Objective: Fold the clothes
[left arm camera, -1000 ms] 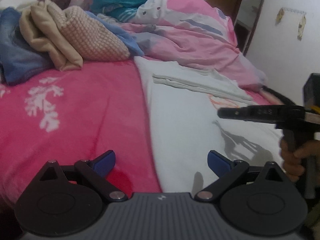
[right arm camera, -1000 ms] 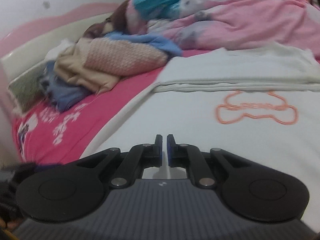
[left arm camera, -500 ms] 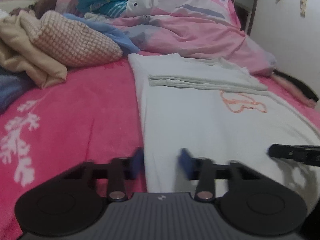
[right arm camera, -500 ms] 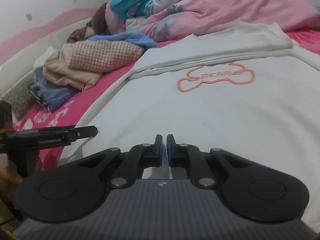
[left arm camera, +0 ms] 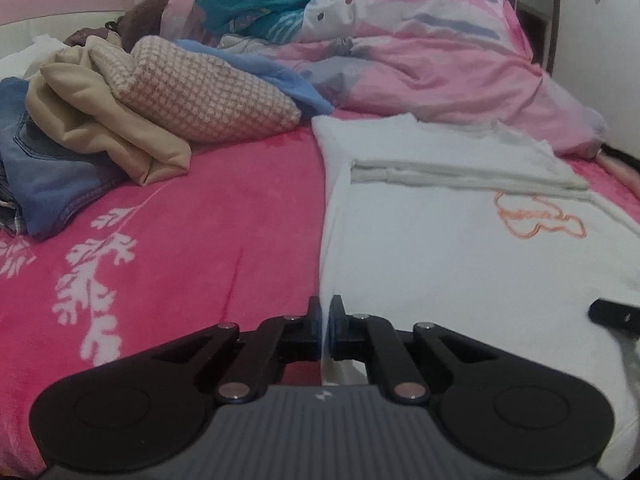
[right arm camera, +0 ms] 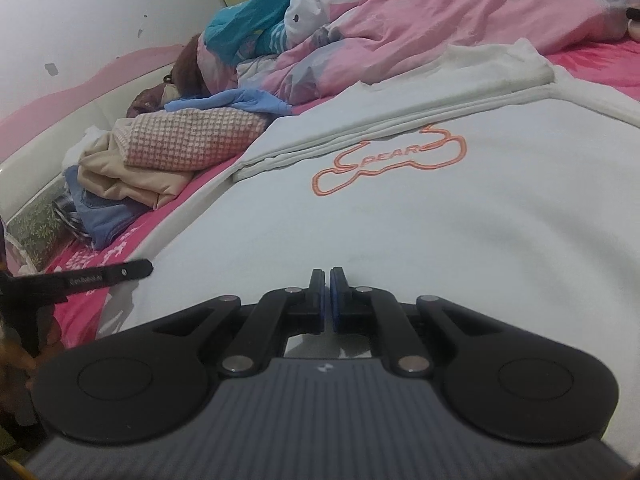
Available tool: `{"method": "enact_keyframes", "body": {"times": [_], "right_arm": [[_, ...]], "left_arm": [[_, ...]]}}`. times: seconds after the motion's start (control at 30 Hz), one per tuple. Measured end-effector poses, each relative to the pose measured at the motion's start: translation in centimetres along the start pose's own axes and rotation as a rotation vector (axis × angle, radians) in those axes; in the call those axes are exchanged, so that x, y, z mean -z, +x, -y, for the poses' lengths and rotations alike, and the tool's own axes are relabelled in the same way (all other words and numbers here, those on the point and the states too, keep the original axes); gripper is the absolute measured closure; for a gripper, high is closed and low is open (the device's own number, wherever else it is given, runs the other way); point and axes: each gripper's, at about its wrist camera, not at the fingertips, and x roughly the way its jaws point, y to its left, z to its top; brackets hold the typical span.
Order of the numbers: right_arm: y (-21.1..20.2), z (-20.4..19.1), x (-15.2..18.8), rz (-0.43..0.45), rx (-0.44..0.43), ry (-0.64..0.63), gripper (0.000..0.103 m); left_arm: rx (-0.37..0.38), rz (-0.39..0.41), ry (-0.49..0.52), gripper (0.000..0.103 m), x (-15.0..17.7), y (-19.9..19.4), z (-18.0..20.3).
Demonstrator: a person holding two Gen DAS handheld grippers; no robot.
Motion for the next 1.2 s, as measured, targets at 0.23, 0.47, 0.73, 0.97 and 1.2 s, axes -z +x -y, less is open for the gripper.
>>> {"method": "enact_keyframes", "body": {"times": [0.23, 0.47, 0.73, 0.97, 1.2], "right_arm": [[-0.1, -0.4, -0.6, -0.007, 0.002, 0.0, 0.099], [5.2, -4.4, -5.2, -0.076, -0.053, -0.026, 0.098], [12.0, -13.6, -6.0, -0.245, -0.274, -0.054, 0.098], [3.2, -7.4, -4.7, -0.075, -0.204, 0.053, 0.097], [-4.5, -0.7, -0.3, -0.03, -0.108, 0.157, 0.097]], "left_arm": [[-0.005, 0.001, 0.056, 0.093, 0.3, 0.2, 0.2], [0.037, -0.004, -0.036, 0.082, 0.3, -0.1, -1.7], [0.101, 0.019, -0.111, 0.074, 1.0, -0.4, -3.5], [0.136, 0.062, -0.109, 0.043, 1.6, -1.9, -4.7], [0.172, 0.05, -0.133, 0.035, 2.5, -3.1, -4.3]]}}
